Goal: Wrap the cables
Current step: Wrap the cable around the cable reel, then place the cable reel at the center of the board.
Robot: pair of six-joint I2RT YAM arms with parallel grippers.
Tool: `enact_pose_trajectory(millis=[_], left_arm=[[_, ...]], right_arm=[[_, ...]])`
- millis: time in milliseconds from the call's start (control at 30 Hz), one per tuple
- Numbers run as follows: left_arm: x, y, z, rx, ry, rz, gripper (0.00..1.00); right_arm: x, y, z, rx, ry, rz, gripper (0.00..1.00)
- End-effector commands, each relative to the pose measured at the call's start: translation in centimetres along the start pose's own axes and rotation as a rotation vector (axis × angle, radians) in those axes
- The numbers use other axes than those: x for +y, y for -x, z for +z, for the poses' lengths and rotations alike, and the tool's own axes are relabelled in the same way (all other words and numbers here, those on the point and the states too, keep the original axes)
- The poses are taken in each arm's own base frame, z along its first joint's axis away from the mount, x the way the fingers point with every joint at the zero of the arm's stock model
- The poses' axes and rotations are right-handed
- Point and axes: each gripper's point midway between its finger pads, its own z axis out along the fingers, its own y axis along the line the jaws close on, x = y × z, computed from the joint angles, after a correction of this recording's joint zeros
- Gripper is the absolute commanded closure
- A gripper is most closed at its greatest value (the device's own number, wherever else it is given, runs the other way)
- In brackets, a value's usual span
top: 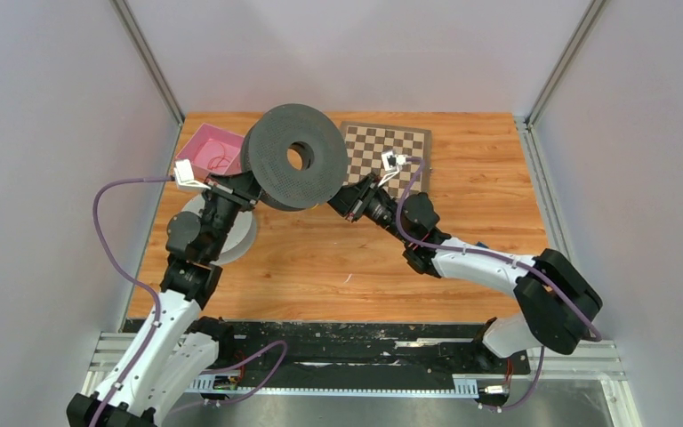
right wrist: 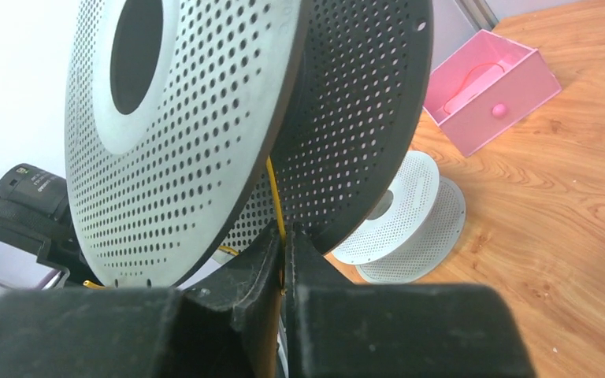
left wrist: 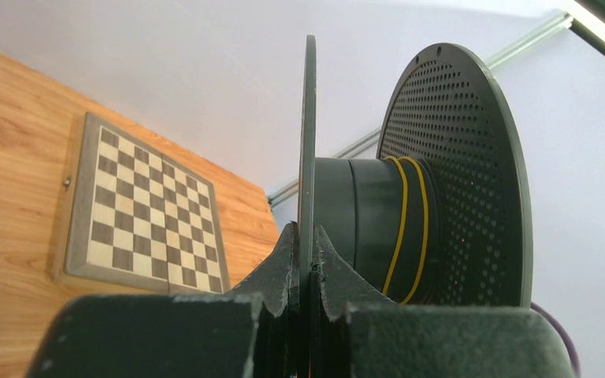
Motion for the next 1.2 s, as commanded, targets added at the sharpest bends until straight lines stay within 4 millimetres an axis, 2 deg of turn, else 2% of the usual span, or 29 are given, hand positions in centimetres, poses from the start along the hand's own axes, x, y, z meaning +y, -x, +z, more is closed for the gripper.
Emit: enact_pose_trajectory(millis=[0,167,300,467,600,700,900,1033,1167], left_arm=[[-3.8,3.8,0.0,-0.169,-0.137,-0.127,1.00],[-3.0,3.7,0.1,-0.184,-0.123,-0.148,1.00],[-2.3,3.5,0.1,-0.194,-0.119,-0.185,1.00],[-2.0,3.6,0.2,-0.206,-0.110,-0.199,1.00],[-1.8,3.5,0.3,-0.206,-0.104,-0.203,1.00],[-1.3,3.2,0.4,-0.198,-0.093,-0.206,1.00],[-1.1,3.0,0.3,-0.195,-0.091,-0.215,1.00],[-1.2,3.0,0.2,-0.193,-0.098,-0.243,1.00],[-1.2,3.1,0.0,-0.201,-0.102,-0.264,1.00]], right_arm=[[-0.1,0.0,1.2,-0.043,-0.035,0.025,0.93],[0.0,-0.7,2.4,-0.038,-0.034,0.018,0.99],[0.1,-1.6,3.5,-0.028,-0.071,-0.031,0.97],[-1.7,-2.6,4.3,-0.051,-0.191,-0.055,0.96],[-1.8,-3.2,4.9,-0.061,-0.241,-0.135,0.96],[-1.0,-3.1,5.2,-0.086,-0.247,-0.171,0.91],[-0.5,-2.7,5.4,-0.132,-0.258,-0.193,0.93],[0.3,-2.5,5.5,-0.184,-0.194,-0.193,0.94],[0.9,-2.4,5.7,-0.227,-0.122,-0.218,0.88]])
